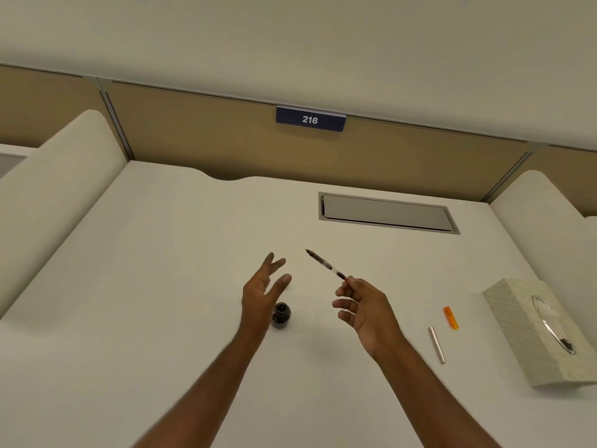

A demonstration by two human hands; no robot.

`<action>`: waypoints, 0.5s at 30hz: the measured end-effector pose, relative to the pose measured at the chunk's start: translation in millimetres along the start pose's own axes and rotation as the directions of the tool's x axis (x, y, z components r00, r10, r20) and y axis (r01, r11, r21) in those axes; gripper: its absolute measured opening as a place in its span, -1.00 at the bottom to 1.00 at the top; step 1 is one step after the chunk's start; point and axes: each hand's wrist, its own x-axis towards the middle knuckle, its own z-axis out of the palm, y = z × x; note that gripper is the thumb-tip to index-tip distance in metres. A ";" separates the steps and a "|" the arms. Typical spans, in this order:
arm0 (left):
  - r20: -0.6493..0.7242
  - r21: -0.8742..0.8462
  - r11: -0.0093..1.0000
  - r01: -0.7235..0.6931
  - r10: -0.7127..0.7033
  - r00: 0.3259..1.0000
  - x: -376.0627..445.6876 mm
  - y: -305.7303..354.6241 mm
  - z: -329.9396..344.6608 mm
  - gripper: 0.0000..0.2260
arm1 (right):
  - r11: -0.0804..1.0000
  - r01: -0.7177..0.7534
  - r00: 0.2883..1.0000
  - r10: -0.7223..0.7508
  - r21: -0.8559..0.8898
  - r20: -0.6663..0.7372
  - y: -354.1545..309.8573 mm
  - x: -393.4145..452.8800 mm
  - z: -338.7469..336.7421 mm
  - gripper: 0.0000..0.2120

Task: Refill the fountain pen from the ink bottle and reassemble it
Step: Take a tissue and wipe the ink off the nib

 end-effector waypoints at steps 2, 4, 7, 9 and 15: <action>0.034 -0.050 0.999 -0.013 0.015 0.999 -3.4 15.5 16.2 -0.55 | 0.993 -0.065 0.998 0.065 0.098 0.006 -2.2 -8.2 -2.4 -0.81; 0.089 -0.104 0.995 -0.010 0.020 0.996 -8.9 30.9 35.8 -0.68 | 0.978 -0.114 0.993 0.113 0.172 0.014 -4.5 -15.5 -7.1 -0.82; 0.152 -0.159 0.987 0.000 0.025 0.988 -16.1 51.1 65.3 -0.78 | 0.959 -0.156 0.987 0.157 0.236 0.017 -8.1 -24.3 -15.8 -0.83; 0.168 -0.168 0.986 0.005 0.023 0.986 -19.0 59.6 82.8 -0.84 | 0.950 -0.169 0.985 0.171 0.264 0.017 -10.6 -28.5 -23.6 -0.83; 0.140 -0.164 0.986 0.027 -0.004 0.990 -28.1 66.7 122.0 -0.84 | 0.936 -0.179 0.983 0.185 0.303 0.009 -19.0 -33.4 -54.3 -0.83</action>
